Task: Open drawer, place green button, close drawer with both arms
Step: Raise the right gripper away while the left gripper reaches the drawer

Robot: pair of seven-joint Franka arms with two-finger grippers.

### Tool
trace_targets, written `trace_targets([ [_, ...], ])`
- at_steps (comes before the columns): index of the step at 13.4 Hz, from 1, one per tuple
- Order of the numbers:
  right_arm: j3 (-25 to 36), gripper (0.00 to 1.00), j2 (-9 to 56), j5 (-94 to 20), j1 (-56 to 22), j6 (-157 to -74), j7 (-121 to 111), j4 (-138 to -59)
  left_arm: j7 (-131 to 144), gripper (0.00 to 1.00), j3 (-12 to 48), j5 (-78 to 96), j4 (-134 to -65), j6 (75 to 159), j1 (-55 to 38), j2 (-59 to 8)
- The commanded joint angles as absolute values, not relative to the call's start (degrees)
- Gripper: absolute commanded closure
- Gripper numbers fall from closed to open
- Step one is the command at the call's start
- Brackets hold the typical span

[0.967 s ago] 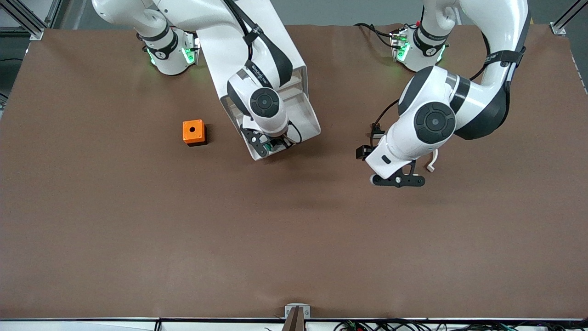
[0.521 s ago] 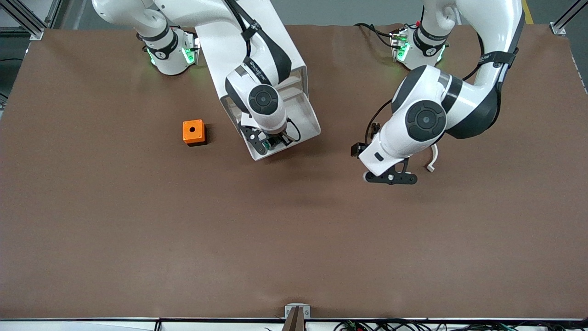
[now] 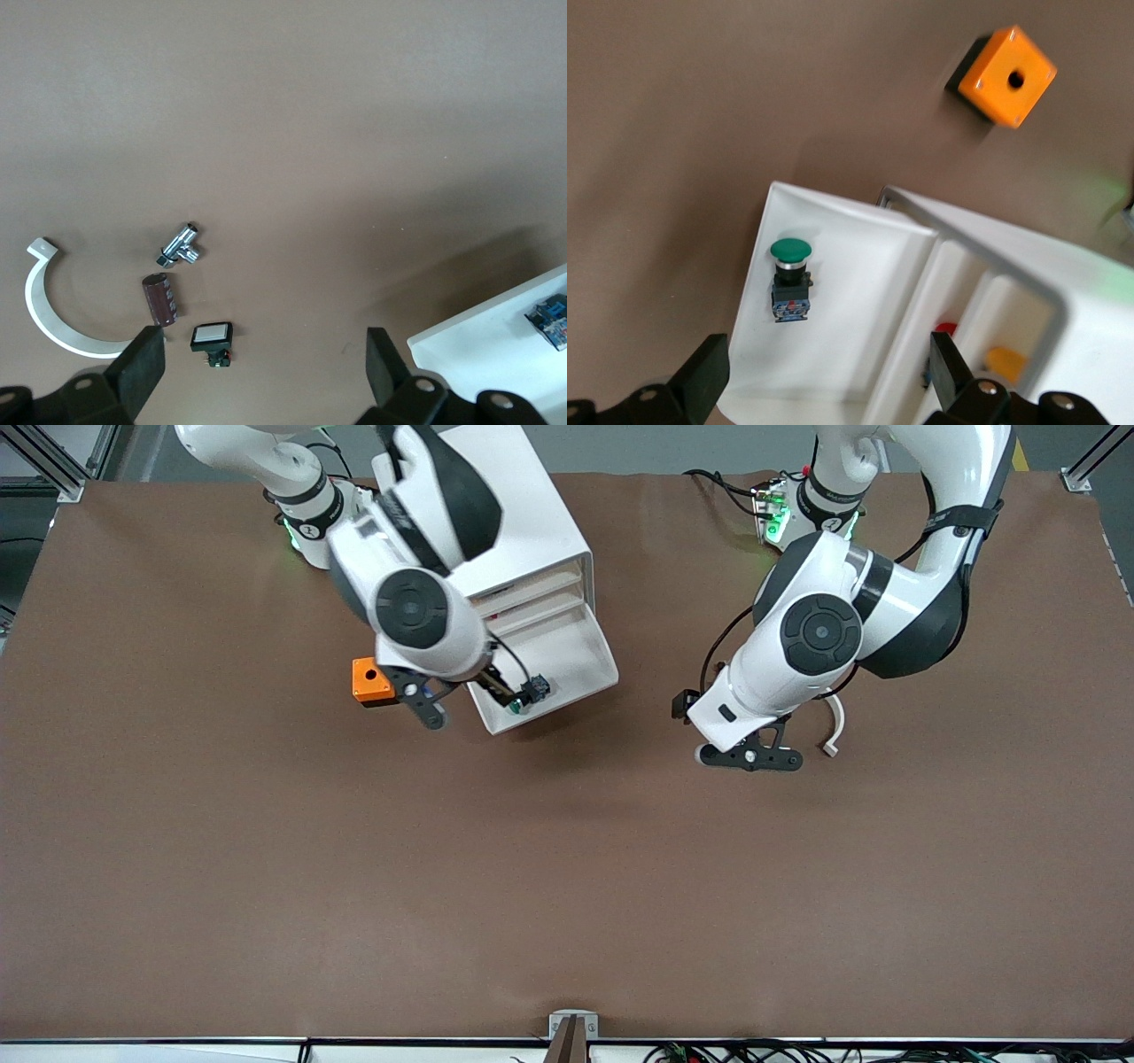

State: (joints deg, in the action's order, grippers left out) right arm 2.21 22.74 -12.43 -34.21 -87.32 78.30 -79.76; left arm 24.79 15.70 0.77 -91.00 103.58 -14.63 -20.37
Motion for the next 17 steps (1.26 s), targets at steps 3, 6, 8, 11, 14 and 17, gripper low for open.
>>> trace_targets([
  [3,1.7,0.0,17.4,-12.7,-23.8,-82.6,56.6,-77.5,30.5,0.0,16.4,-0.4,-91.1,114.1,-19.5,-27.2],
  [6,1.7,0.0,15.4,-9.6,-18.2,-80.2,43.6,-77.6,36.6,0.0,16.3,-2.7,-90.7,120.2,-22.8,-32.2],
  [8,1.7,0.0,14.9,-7.6,-14.9,-79.5,36.2,-77.7,46.0,0.0,16.1,-3.3,-90.7,126.3,-25.8,-35.8],
  [11,1.7,0.0,14.9,-7.0,-8.8,-79.6,21.7,-77.8,50.0,0.0,16.3,-3.4,-90.7,129.2,-26.9,-38.2],
  [14,1.7,0.0,14.8,-4.9,-4.8,-80.0,11.5,-78.2,51.3,0.0,16.3,-2.7,-90.7,128.9,-28.7,-39.2],
  [17,1.6,0.0,13.9,-0.4,-4.2,-80.2,9.1,-78.7,53.3,0.0,16.4,-2.4,-90.9,125.3,-30.9,-39.4],
])
